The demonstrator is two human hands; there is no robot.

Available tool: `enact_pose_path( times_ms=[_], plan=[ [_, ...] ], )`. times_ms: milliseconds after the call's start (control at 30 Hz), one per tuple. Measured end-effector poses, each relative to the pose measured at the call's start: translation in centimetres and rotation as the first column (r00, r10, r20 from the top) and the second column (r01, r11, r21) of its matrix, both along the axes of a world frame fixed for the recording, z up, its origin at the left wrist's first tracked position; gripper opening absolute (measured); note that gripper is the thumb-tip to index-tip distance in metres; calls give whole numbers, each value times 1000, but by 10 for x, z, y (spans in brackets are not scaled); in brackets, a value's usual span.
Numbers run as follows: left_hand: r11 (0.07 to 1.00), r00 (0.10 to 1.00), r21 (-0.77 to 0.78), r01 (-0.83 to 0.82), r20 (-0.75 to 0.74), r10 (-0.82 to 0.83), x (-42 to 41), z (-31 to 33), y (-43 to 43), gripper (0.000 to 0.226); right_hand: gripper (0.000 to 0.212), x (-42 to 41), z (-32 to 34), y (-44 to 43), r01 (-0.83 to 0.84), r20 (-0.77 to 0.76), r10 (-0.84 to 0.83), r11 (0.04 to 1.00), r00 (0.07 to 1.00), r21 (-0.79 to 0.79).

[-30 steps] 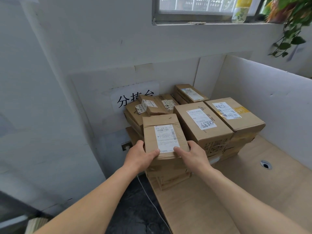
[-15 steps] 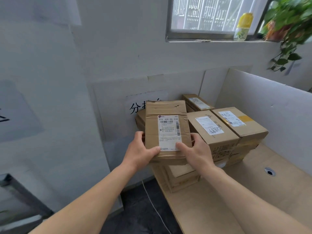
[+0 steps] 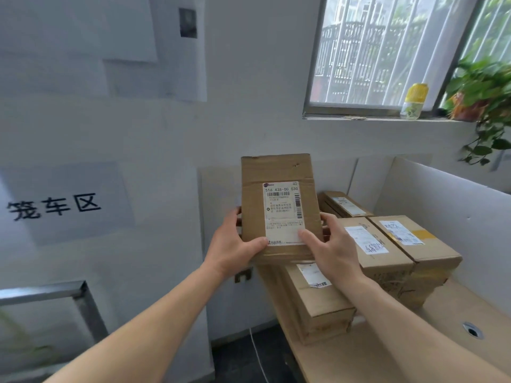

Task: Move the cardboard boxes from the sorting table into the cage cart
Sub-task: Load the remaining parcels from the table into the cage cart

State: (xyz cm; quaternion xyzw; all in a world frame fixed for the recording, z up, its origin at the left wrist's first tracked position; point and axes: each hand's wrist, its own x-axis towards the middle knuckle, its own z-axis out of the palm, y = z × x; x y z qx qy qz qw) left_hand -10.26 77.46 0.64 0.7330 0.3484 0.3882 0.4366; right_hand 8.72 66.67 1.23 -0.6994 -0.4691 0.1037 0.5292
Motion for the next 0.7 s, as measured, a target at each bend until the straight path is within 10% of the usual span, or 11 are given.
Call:
enact_pose_path(
  times_ms=[700],
  plan=[
    [956,886,-207,-206,375,272,-138,15,-136,95,22,-107,23,-30,-485,-115,509,855,853,185]
  ],
)
